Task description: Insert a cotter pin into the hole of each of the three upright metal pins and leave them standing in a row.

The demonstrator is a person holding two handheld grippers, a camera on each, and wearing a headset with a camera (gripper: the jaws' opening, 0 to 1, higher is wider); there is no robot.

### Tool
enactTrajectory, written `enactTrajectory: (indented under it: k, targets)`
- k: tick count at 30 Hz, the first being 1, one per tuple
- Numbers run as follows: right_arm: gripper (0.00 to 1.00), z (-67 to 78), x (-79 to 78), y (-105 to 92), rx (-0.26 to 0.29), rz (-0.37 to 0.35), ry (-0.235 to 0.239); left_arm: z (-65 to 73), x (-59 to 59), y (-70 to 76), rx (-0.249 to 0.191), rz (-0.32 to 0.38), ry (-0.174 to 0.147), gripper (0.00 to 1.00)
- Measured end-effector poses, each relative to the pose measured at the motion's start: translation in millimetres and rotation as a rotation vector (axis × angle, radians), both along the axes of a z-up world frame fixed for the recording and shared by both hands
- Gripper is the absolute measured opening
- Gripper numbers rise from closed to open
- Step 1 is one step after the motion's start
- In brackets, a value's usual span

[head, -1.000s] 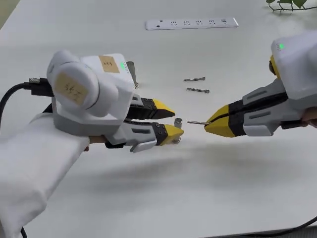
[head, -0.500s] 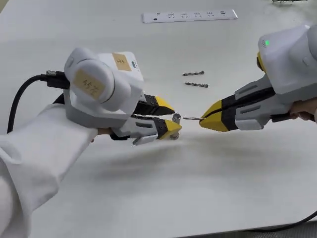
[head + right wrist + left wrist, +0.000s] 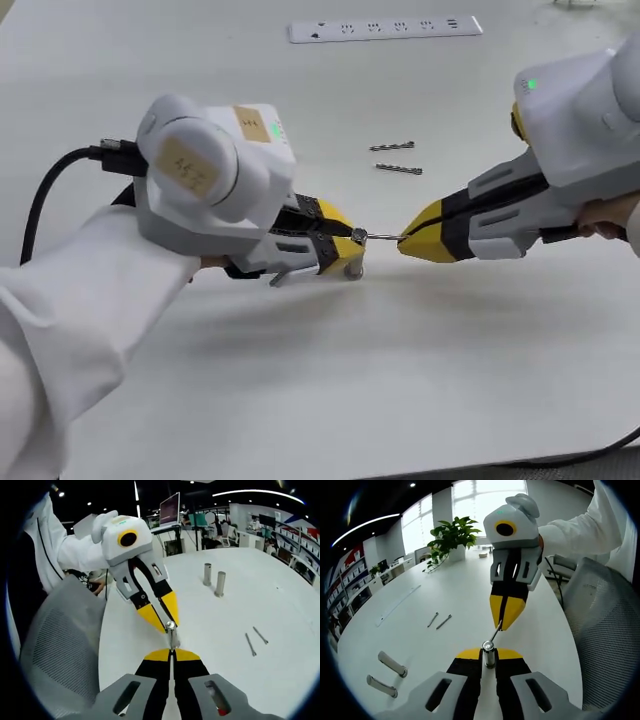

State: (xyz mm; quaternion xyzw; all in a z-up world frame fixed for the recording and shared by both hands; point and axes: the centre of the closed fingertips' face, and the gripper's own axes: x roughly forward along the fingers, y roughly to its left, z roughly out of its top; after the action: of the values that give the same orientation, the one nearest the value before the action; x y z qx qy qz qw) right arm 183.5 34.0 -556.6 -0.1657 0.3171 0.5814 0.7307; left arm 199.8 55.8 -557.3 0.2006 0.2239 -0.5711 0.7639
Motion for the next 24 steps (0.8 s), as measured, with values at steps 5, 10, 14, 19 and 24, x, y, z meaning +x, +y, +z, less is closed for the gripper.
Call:
enactTrajectory:
  k: [5, 10, 14, 19, 24]
  targets:
    - [0.0, -1.1, 0.3, 2.6, -0.004, 0.008, -0.008, -0.3, 0.0, 0.7, 0.002, -0.002, 0.003, 0.06]
    - [0.0, -3.0, 0.0, 6.0, -0.011, 0.027, -0.019, -0.4, -0.4, 0.6, 0.003, -0.004, 0.006, 0.06]
    - [0.0, -4.6, -0.8, 11.5, -0.019, 0.054, -0.035, -0.3, -0.7, 0.3, 0.004, -0.003, 0.009, 0.06]
    - [0.0, -4.8, -1.1, 19.7, -0.026, 0.092, -0.059, -0.3, -0.8, 0.2, 0.007, -0.005, 0.011, 0.06]
    - [0.0, -6.4, 2.2, 20.9, -0.053, 0.149, -0.092, -0.3, -1.0, -0.5, 0.012, -0.011, 0.011, 0.06]
